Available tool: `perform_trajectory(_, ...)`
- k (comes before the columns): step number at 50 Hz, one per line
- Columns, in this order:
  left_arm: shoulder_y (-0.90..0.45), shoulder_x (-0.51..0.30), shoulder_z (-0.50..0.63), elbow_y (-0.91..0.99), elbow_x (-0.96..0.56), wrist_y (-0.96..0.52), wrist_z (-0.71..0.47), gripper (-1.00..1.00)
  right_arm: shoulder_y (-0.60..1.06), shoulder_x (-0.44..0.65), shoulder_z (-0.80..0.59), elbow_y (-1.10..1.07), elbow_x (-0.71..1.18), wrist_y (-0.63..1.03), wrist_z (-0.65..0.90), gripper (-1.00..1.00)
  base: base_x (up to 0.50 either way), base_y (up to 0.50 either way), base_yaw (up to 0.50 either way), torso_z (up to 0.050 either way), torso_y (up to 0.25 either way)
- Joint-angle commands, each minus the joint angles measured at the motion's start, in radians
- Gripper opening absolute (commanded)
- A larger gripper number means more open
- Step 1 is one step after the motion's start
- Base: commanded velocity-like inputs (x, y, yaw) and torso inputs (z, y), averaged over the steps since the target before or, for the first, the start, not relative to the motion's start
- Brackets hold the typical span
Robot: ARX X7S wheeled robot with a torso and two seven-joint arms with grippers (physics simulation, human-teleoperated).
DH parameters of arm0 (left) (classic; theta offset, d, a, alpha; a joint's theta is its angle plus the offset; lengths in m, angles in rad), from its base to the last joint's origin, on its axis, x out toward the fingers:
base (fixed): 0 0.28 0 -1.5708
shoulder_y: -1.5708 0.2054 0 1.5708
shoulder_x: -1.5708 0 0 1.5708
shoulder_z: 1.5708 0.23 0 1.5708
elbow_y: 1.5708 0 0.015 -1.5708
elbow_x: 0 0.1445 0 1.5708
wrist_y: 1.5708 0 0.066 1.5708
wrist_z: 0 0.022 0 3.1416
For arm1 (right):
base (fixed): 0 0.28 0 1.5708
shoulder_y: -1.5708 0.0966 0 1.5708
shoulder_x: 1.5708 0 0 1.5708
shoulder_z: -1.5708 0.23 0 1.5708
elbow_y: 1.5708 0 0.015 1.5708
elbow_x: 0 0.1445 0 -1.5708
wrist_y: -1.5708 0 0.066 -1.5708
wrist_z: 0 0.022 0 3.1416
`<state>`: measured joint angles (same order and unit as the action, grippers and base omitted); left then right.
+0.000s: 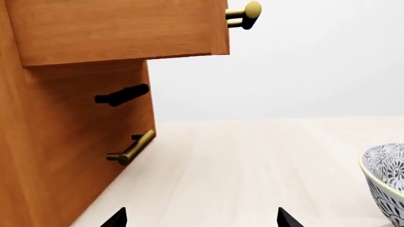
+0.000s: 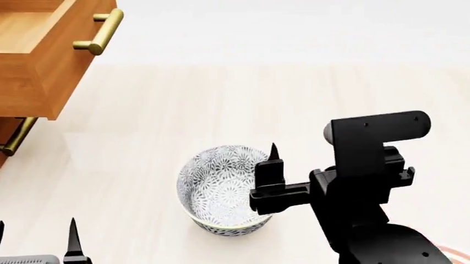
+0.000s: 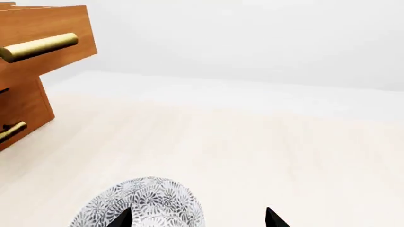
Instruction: Put the bowl on the plate.
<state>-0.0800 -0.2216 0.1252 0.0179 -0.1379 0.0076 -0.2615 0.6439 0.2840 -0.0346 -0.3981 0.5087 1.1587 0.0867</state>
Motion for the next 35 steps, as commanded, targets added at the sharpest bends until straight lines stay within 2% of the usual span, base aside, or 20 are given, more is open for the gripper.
perform_trajectory(1, 0.001, -0.007, -0.003, 0.018, -0.002, -0.01, -0.014, 1.0, 0.233, -0.027, -0.013, 0.128, 0.112, 0.192, -0.077, 1.0, 0.0, 0.0, 0.0, 0.0, 0.0)
perform_trajectory(13, 0.011, -0.017, 0.0, 0.057, -0.005, -0.026, -0.023, 1.0, 0.404, -0.04, -0.083, 0.325, 0.131, 0.269, -0.13, 1.0, 0.0, 0.0, 0.0, 0.0, 0.0)
perform_trajectory(22, 0.01, -0.021, 0.007, 0.072, -0.004, -0.037, -0.028, 1.0, 0.466, -0.062, -0.139, 0.441, 0.152, 0.28, -0.19, 1.0, 0.0, 0.0, 0.0, 0.0, 0.0)
perform_trajectory(35, 0.008, -0.025, 0.016, 0.072, -0.005, -0.034, -0.034, 1.0, 0.545, -0.102, -0.299, 0.625, 0.113, 0.217, -0.264, 1.0, 0.0, 0.0, 0.0, 0.0, 0.0)
